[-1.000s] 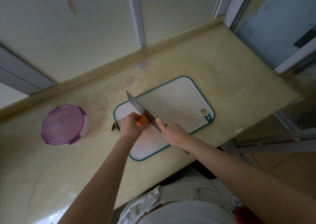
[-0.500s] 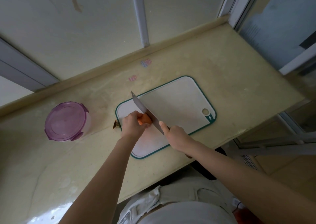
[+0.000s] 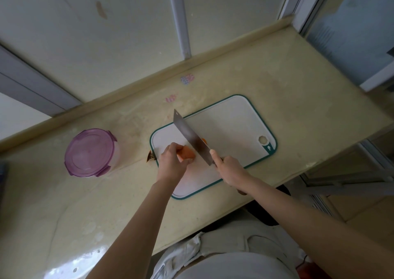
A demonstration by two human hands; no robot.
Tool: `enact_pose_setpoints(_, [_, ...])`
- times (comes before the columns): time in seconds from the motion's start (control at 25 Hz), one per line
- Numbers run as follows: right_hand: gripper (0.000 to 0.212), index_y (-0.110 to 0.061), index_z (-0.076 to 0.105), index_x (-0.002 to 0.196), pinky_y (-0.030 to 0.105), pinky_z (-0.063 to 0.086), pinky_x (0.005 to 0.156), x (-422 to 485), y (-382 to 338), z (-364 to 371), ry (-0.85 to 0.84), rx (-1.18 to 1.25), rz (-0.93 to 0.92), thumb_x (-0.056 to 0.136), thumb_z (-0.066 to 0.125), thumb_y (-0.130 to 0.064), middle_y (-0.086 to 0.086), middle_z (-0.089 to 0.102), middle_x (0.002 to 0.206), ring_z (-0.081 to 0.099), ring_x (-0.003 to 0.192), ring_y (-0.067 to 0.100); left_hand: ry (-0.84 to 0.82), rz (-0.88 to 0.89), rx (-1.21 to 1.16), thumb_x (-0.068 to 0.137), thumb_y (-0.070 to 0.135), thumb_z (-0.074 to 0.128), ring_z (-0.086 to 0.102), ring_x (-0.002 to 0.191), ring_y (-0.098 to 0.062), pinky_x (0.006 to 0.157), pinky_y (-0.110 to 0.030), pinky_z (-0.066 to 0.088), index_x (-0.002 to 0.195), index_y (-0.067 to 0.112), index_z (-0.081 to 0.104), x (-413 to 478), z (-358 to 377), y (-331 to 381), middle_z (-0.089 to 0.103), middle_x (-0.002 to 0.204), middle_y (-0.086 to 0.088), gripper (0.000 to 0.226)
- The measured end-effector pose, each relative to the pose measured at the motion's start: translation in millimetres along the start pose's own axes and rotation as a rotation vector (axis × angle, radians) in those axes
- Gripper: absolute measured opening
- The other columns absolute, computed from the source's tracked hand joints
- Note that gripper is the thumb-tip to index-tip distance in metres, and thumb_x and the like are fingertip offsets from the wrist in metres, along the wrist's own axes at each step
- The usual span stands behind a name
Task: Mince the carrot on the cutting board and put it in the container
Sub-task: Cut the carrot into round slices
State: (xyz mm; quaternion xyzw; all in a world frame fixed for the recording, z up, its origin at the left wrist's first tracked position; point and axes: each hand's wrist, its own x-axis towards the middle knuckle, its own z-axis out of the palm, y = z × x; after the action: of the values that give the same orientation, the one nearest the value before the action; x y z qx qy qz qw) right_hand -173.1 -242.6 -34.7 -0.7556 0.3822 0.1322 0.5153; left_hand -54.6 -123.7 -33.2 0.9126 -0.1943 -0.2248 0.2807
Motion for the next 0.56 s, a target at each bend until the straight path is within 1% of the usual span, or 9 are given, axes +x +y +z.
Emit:
enact_pose_setpoints(0.16, [0.06,-0.017,0.032,0.054,0.028,0.028,0.05,-3.8,2.4,-10.4,0.041,0.017,0.0,0.096,0.02,-0.058,-0.002,0.032,0.048,0.031,0.042,0.013,-0.025,0.014,-0.028,0.08,0.021,0.072,0.049,0.104,-0.014,0.086,-0.022,0.039,0.122,0.016,0.049,-9.0,6.8,-1.9,0.054,0.12,-0.002,0.048])
enact_pose_setpoints(0.32, [0.059,-0.018,0.032,0.055,0.027,0.03,0.05,-15.2,-7.3,-15.9,0.032,0.011,-0.011,0.095,0.024,-0.06,-0.004,0.034,0.048,0.034,0.042,0.012,-0.017,0.043,-0.031,0.082,0.025,0.07,0.048,0.11,-0.017,0.087,-0.02,0.036,0.123,0.016,0.052,-12.8,9.4,-0.9,0.049,0.123,-0.001,0.046])
enact_pose_setpoints(0.44, [0.058,-0.016,0.033,0.056,0.026,0.033,0.05,-27.2,-15.9,-15.8,-0.006,-0.018,-0.015,0.094,0.03,-0.061,-0.003,0.038,0.05,0.039,0.046,0.012,0.017,0.037,-0.08,0.081,0.022,0.071,0.053,0.106,-0.017,0.086,-0.02,0.038,0.116,0.013,0.058,-11.1,9.8,-1.4,0.057,0.115,-0.003,0.038])
enact_pose_setpoints(0.56, [0.059,-0.015,0.034,0.056,0.026,0.035,0.052,-36.3,-20.0,-13.5,-0.017,-0.022,-0.017,0.096,0.029,-0.059,-0.002,0.039,0.05,0.039,0.047,0.013,0.038,-0.01,-0.11,0.08,0.02,0.073,0.052,0.097,-0.011,0.086,-0.02,0.04,0.114,0.012,0.06,-10.1,8.8,-0.2,0.061,0.111,-0.002,0.037])
